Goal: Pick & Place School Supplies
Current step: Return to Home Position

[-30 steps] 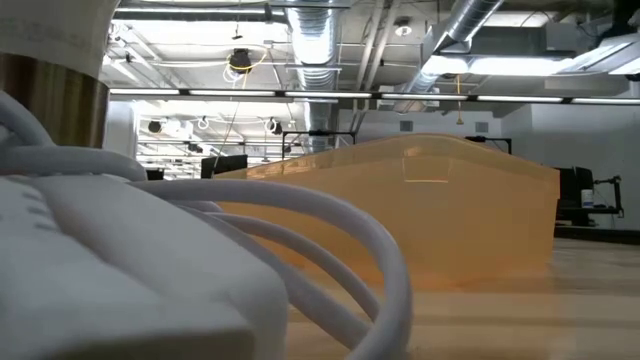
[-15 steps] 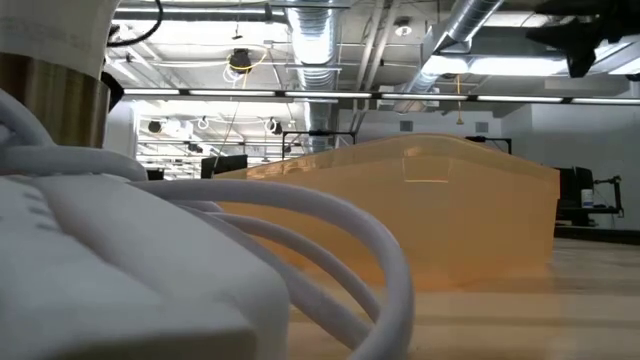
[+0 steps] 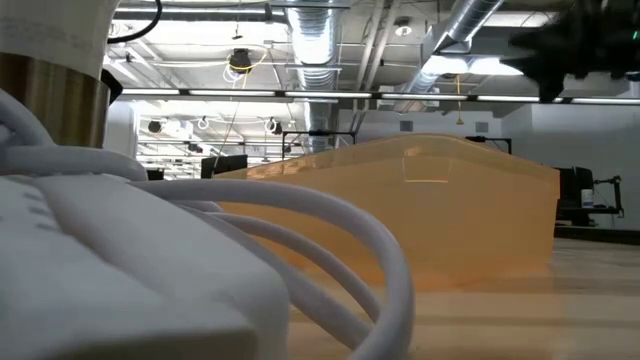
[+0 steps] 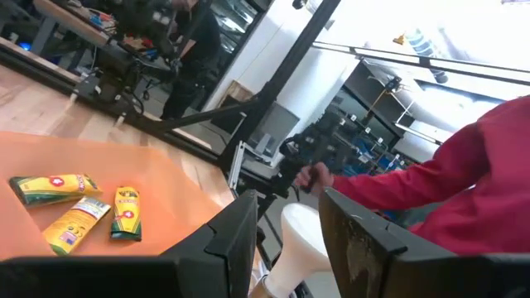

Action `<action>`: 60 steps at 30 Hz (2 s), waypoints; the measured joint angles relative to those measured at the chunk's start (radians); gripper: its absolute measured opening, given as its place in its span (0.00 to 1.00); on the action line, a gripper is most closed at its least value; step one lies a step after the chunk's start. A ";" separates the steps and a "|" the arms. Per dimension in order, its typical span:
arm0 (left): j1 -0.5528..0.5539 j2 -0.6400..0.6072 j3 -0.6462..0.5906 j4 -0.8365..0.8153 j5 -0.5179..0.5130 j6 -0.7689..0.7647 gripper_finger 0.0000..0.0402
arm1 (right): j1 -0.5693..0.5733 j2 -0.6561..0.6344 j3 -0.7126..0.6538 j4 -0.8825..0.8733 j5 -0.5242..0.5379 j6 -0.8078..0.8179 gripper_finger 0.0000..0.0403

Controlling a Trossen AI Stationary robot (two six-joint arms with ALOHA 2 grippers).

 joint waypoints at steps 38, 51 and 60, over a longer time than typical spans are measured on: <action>0.000 0.086 0.000 -0.099 -0.041 0.001 0.33 | 0.000 0.044 -0.172 0.045 0.083 0.056 0.49; 0.009 0.098 0.000 -0.113 -0.045 0.001 0.33 | 0.000 0.189 -0.172 0.044 0.091 -0.013 0.48; 0.009 0.092 0.000 -0.117 -0.048 0.001 0.33 | 0.000 0.199 -0.172 0.044 0.091 -0.013 0.49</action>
